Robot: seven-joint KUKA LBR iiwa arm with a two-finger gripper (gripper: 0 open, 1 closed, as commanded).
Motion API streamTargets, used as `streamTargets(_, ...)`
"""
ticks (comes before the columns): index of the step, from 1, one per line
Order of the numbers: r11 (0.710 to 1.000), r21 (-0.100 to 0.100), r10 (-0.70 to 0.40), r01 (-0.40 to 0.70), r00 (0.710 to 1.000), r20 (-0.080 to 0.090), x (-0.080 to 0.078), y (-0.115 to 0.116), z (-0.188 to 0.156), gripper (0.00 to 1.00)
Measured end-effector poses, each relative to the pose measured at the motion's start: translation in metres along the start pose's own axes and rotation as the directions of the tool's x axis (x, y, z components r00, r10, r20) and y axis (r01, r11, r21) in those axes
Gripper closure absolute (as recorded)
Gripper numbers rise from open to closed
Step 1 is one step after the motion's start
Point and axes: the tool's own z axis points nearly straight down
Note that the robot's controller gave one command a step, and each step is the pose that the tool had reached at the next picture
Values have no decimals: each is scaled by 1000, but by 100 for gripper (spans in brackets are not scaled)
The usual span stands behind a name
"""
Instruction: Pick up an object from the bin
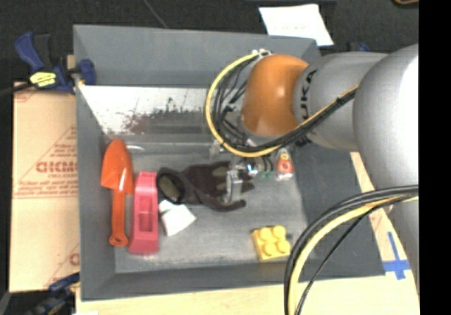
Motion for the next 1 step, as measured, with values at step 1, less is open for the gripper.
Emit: streamTargets(1,1000,0,6,-6,1000,-6,3,8,-1,0)
